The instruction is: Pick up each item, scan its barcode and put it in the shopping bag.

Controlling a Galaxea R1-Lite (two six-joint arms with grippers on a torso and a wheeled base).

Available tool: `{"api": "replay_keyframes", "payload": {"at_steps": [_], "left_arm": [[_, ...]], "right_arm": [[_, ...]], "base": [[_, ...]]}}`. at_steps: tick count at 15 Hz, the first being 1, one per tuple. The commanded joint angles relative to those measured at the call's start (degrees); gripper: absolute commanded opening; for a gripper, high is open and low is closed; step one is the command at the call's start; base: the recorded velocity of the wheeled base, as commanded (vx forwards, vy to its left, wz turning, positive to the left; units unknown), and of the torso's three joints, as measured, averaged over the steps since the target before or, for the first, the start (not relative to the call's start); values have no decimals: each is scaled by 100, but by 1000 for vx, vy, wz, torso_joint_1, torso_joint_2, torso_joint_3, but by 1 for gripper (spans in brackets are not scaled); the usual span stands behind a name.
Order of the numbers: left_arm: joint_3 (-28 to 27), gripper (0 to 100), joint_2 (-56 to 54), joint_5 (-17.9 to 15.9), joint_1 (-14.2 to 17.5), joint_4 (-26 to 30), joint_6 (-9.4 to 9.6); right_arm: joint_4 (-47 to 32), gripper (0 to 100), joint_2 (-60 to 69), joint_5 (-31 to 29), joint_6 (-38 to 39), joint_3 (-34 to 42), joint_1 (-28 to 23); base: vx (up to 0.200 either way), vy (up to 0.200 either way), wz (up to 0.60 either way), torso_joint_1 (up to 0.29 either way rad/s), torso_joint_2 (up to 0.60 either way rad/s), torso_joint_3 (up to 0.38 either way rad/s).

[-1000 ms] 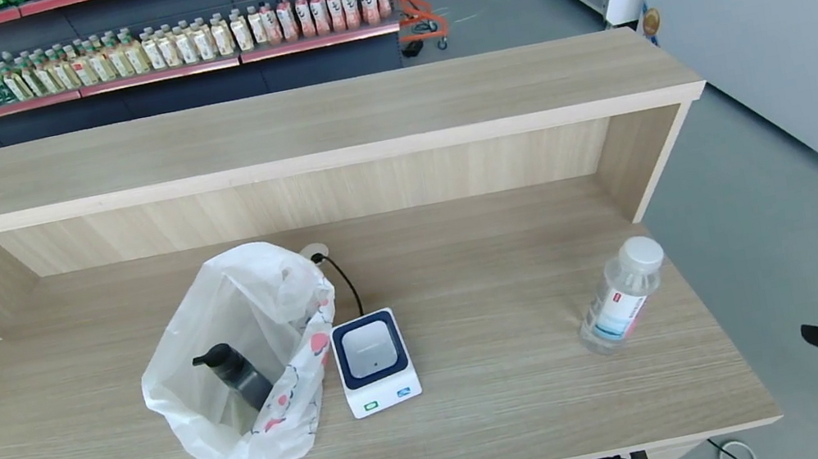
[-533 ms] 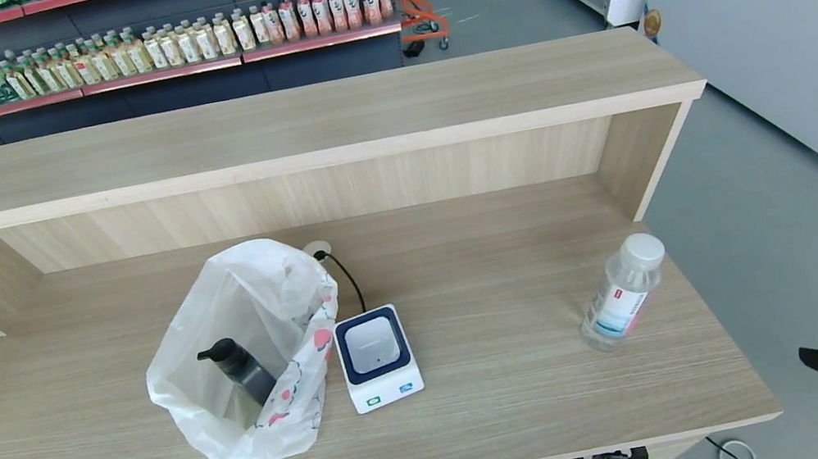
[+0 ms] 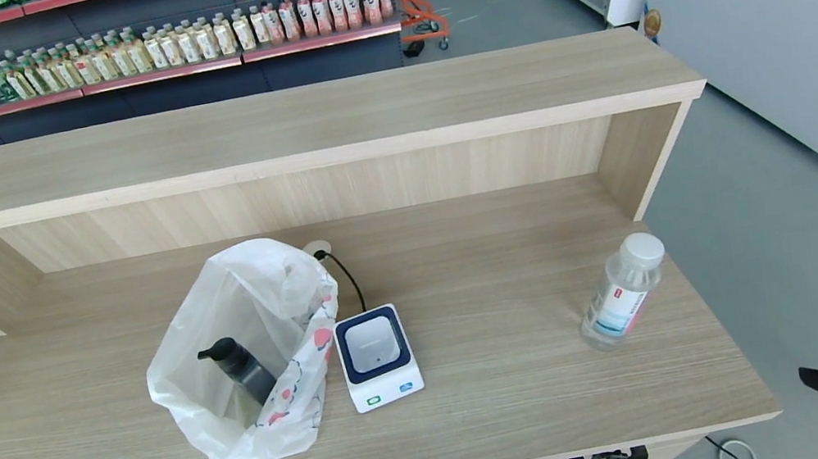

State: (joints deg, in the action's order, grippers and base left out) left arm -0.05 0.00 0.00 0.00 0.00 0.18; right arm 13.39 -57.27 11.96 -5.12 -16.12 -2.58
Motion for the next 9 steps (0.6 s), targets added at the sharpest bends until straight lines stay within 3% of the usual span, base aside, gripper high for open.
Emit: {"api": "replay_keyframes", "payload": {"at_steps": [1, 5, 9], "left_arm": [[-4, 100, 9, 0, 0, 0, -1], [5, 100, 9, 0, 0, 0, -1], [5, 100, 9, 0, 0, 0, -1]], "right_arm": [[120, 100, -109, -1, -24, 109, -5], [1333, 100, -575, -9, -490, 495, 4], [1738, 100, -944, -9, -639, 504, 21]], "base": [[0, 0, 0, 0, 0, 0], [0, 0, 0, 0, 0, 0], [0, 0, 0, 0, 0, 0]]}}
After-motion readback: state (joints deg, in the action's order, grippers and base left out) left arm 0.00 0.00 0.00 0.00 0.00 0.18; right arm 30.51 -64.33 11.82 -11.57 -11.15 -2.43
